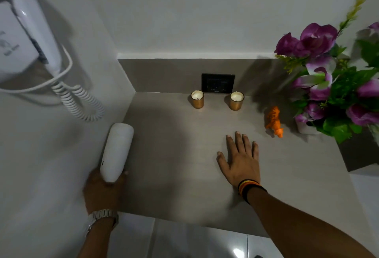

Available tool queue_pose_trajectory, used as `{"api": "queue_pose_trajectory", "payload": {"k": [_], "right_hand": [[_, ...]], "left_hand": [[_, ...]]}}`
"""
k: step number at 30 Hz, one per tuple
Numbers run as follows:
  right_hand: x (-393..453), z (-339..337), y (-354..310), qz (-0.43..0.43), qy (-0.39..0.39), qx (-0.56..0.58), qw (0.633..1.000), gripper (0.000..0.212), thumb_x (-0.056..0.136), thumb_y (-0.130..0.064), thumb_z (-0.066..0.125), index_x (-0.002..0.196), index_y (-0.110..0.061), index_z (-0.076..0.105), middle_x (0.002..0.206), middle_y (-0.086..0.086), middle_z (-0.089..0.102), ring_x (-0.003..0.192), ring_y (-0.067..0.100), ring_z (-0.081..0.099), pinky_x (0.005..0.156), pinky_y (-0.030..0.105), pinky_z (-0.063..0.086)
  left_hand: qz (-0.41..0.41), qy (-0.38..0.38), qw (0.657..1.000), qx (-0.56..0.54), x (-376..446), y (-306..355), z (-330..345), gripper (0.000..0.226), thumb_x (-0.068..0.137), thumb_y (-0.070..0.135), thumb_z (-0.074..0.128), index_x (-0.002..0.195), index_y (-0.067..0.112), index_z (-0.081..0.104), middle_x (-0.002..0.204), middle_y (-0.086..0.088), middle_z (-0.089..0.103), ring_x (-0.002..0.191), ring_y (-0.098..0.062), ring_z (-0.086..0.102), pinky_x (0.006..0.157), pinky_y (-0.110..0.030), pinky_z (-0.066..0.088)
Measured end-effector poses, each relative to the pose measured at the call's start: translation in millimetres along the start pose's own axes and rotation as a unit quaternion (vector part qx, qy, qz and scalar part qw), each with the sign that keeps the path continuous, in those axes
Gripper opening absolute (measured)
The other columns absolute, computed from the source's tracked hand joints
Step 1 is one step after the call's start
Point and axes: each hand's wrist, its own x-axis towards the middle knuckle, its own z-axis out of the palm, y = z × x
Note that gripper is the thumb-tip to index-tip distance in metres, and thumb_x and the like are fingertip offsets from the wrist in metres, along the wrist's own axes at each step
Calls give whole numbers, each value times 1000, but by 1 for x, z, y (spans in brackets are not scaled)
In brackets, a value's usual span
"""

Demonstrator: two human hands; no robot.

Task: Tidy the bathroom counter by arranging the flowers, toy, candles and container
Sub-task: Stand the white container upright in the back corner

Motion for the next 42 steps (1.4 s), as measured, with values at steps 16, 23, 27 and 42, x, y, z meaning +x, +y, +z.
{"api": "queue_pose_trajectory", "payload": {"k": [16,23,27,42], "right_hand": [[5,4,2,-7,-1,5,1000,74,99,-65,29,160,-24,30,170,9,22,158,30,10,127,57,7],[7,5,1,-3,-4,5,1000,75,98,-67,26,160,-25,29,170,8,21,158,29,9,127,56,5],[9,5,2,-1,-7,7,1000,75,98,-68,25,161,-25,29,170,8,20,159,29,9,127,56,5],[9,6,1,6,-16,8,1000,76,98,-69,24,161,-27,26,170,6,19,159,28,9,127,56,7]], "left_hand": [[0,184,951,-249,33,144,38,86,51,33,98,123,4,61,127,-17,60,110,-30,62,85,-28,48],[16,159,951,-264,89,198,61,90,53,33,96,130,9,56,133,-12,60,117,-30,62,90,-27,42],[34,148,961,-232,132,218,68,89,52,40,93,128,8,57,128,-12,65,114,-32,65,90,-34,53],[-100,80,965,-229,123,185,138,113,44,56,95,134,6,48,129,-19,60,114,-42,62,92,-52,55]]}}
